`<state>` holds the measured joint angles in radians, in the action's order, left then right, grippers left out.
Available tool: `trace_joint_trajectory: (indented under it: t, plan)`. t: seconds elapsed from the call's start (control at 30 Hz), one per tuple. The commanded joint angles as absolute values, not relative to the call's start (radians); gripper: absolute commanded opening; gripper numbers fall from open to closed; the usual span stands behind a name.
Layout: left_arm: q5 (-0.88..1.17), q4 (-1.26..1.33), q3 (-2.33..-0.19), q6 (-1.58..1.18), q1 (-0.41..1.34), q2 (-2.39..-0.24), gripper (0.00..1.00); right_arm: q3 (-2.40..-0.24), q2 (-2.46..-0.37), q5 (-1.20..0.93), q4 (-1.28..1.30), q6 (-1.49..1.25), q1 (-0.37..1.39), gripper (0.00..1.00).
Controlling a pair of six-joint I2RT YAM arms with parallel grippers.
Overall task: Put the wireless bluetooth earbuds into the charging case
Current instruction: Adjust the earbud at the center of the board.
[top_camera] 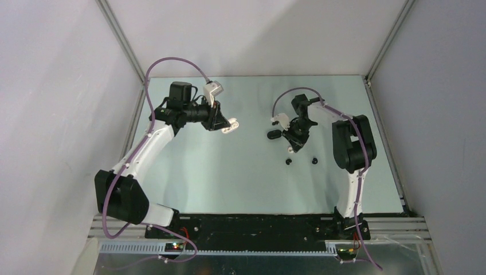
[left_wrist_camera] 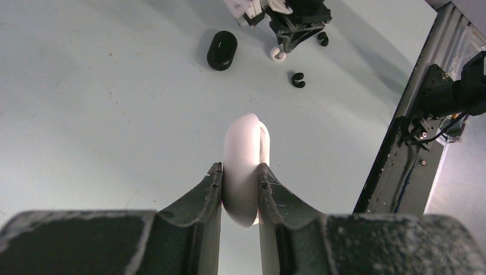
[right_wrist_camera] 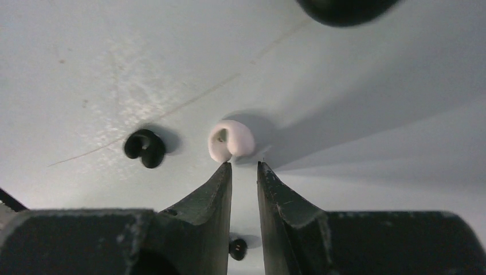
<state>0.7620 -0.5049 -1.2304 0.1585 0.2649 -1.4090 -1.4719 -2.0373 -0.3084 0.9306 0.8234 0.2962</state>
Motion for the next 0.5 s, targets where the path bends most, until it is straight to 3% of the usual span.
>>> trace_joint_trajectory:
  t: [0.0,0.47]
  plan:
    - [0.77,-0.496,-1.243,0.171,0.257,-1.375,0.0,-1.451,-2.016,-0.376,0.969,0.809,0.341,0.27]
    - [0.756,-0.497,-1.233,0.182,0.256,-1.357,0.0,-1.558,-2.007,-0.409,1.141,0.84,0.367,0.28]
